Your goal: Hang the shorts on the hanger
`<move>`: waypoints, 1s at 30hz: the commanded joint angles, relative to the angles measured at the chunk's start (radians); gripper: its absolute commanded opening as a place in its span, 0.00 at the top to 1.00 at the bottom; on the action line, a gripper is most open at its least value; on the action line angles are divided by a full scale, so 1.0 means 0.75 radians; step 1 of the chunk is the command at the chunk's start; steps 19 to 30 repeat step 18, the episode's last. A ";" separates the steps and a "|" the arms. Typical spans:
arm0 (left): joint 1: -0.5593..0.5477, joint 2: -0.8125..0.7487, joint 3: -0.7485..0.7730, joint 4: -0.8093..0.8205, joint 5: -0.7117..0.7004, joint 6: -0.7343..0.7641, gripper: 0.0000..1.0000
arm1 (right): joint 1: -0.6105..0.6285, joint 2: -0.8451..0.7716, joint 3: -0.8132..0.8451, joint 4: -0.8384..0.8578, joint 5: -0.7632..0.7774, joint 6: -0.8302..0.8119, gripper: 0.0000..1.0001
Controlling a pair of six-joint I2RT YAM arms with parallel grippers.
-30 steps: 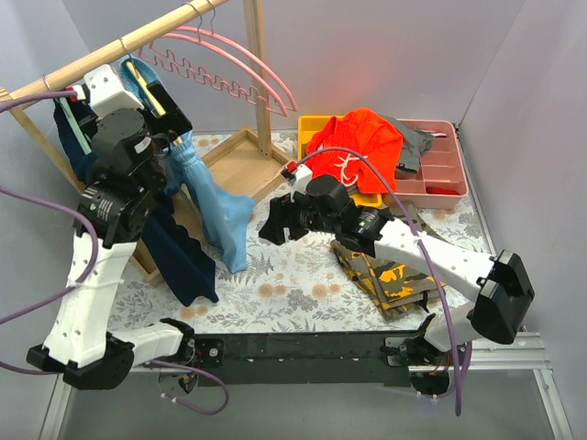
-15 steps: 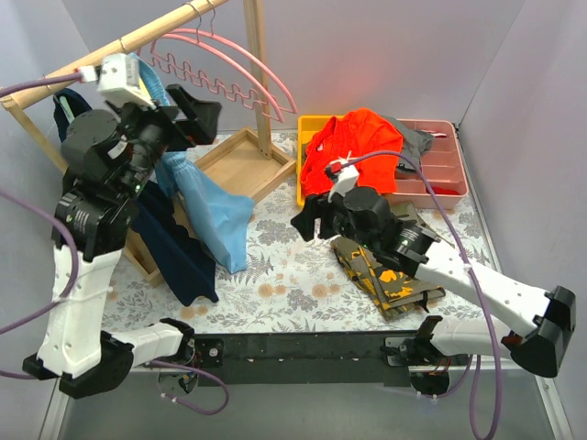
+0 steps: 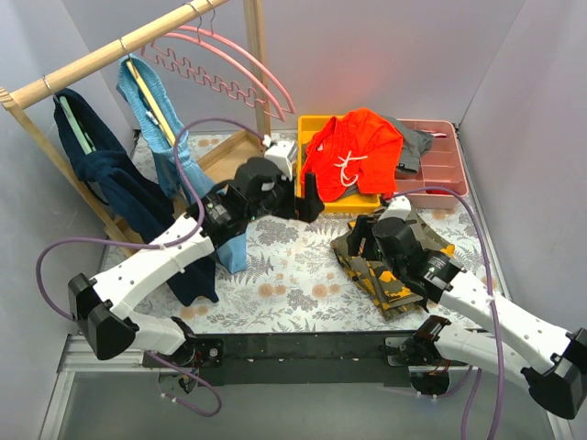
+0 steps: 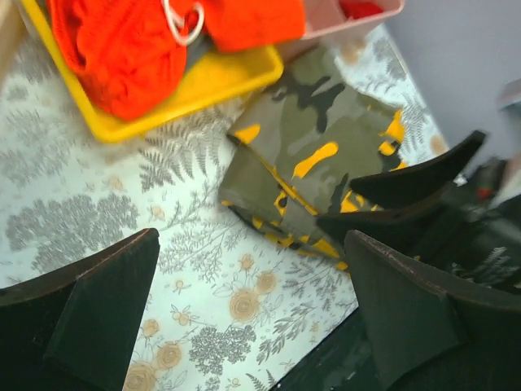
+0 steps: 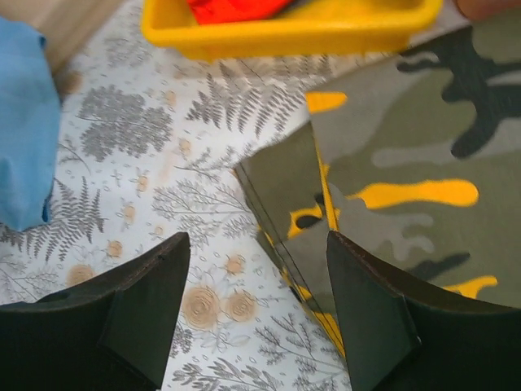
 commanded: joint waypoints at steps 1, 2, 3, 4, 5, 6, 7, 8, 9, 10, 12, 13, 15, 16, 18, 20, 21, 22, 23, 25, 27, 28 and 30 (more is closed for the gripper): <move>-0.032 -0.127 -0.315 0.219 0.006 -0.151 0.02 | -0.031 -0.144 -0.144 -0.037 0.030 0.148 0.24; -0.030 -0.165 -0.389 0.254 0.013 -0.164 0.02 | -0.029 -0.162 -0.159 -0.035 0.032 0.166 0.24; -0.030 -0.188 -0.493 0.319 0.015 -0.178 0.02 | -0.033 -0.193 -0.173 -0.043 0.034 0.175 0.24; -0.030 -0.202 -0.539 0.336 0.009 -0.202 0.02 | -0.031 -0.206 -0.184 -0.043 0.038 0.179 0.24; -0.032 -0.227 -0.567 0.348 0.017 -0.221 0.02 | -0.033 -0.218 -0.202 -0.041 0.038 0.181 0.24; -0.034 -0.235 -0.592 0.356 0.005 -0.239 0.02 | -0.033 -0.236 -0.208 -0.035 0.036 0.179 0.24; -0.034 -0.249 -0.643 0.359 -0.012 -0.254 0.02 | -0.033 -0.242 -0.210 -0.024 0.030 0.179 0.24; -0.034 -0.264 -0.668 0.369 -0.010 -0.250 0.02 | -0.035 -0.246 -0.212 -0.026 0.032 0.179 0.24; -0.032 -0.290 -0.694 0.381 -0.010 -0.250 0.02 | -0.035 -0.249 -0.210 -0.028 0.034 0.175 0.24; -0.034 -0.303 -0.729 0.385 -0.012 -0.250 0.02 | -0.035 -0.249 -0.206 -0.030 0.038 0.175 0.24; -0.034 -0.327 -0.758 0.401 0.004 -0.242 0.02 | -0.033 -0.242 -0.194 -0.039 0.047 0.175 0.24; -0.034 -0.329 -0.766 0.400 0.004 -0.240 0.02 | -0.035 -0.240 -0.192 -0.043 0.047 0.175 0.24; -0.034 -0.327 -0.766 0.391 0.006 -0.242 0.02 | -0.035 -0.238 -0.192 -0.037 0.045 0.175 0.24; -0.034 -0.327 -0.766 0.389 0.005 -0.242 0.02 | -0.035 -0.236 -0.192 -0.032 0.038 0.173 0.24; -0.032 -0.333 -0.770 0.387 -0.002 -0.248 0.02 | -0.037 -0.222 -0.186 -0.028 0.024 0.167 0.24; -0.032 -0.333 -0.770 0.387 -0.002 -0.248 0.02 | -0.037 -0.222 -0.186 -0.028 0.024 0.167 0.24; -0.032 -0.333 -0.770 0.387 -0.002 -0.248 0.02 | -0.037 -0.222 -0.186 -0.028 0.024 0.167 0.24; -0.032 -0.333 -0.770 0.387 -0.002 -0.248 0.02 | -0.037 -0.222 -0.186 -0.028 0.024 0.167 0.24; -0.032 -0.333 -0.770 0.387 -0.002 -0.248 0.02 | -0.037 -0.222 -0.186 -0.028 0.024 0.167 0.24; -0.032 -0.333 -0.770 0.387 -0.002 -0.248 0.02 | -0.037 -0.222 -0.186 -0.028 0.024 0.167 0.24; -0.032 -0.333 -0.770 0.387 -0.002 -0.248 0.02 | -0.037 -0.222 -0.186 -0.028 0.024 0.167 0.24; -0.032 -0.333 -0.770 0.387 -0.002 -0.248 0.02 | -0.037 -0.222 -0.186 -0.028 0.024 0.167 0.24; -0.032 -0.333 -0.770 0.387 -0.002 -0.248 0.02 | -0.037 -0.222 -0.186 -0.028 0.024 0.167 0.24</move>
